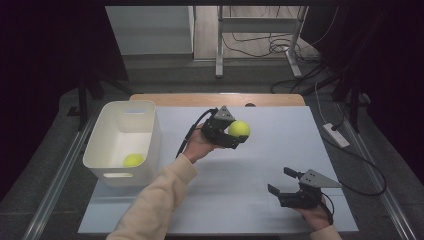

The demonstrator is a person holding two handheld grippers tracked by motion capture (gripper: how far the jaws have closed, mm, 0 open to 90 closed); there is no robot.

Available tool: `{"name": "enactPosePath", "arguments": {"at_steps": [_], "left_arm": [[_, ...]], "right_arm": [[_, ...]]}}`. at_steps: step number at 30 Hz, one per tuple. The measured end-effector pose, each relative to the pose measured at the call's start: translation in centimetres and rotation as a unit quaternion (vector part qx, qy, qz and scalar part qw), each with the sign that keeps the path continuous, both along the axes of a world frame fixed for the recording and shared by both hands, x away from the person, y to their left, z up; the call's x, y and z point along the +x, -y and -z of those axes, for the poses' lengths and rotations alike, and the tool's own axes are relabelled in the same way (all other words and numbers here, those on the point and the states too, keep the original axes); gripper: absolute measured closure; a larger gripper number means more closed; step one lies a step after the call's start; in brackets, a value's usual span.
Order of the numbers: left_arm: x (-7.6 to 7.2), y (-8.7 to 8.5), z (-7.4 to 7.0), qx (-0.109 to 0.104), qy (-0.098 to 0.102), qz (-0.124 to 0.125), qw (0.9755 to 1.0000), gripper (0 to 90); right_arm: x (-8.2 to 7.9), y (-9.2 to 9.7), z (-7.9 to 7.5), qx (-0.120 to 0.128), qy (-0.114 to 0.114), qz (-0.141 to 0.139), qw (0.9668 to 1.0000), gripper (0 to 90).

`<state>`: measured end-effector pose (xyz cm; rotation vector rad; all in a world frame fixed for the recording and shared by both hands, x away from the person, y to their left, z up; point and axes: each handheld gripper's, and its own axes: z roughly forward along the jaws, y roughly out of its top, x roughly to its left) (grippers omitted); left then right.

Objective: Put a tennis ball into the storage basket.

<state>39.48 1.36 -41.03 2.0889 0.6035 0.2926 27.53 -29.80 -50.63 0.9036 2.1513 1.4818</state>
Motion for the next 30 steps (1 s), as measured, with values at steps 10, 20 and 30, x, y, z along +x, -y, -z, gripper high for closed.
{"name": "enactPosePath", "arguments": {"at_steps": [10,20,30], "left_arm": [[-0.5,-0.8,-0.5,-0.003,0.003,-0.005,1.0,27.0],[-1.0,-1.8,-1.0,-0.007,0.008,-0.015,0.9998,27.0],[-1.6,-3.5,-1.9,-0.016,0.017,-0.025,0.9994,27.0]], "right_arm": [[0.0,0.0,0.0,-0.002,-0.002,0.0,1.0,11.5],[0.0,0.0,0.0,-0.001,-0.001,0.0,1.0,11.6],[-0.2,0.0,0.0,-0.004,0.0,0.001,1.0,11.5]]}}
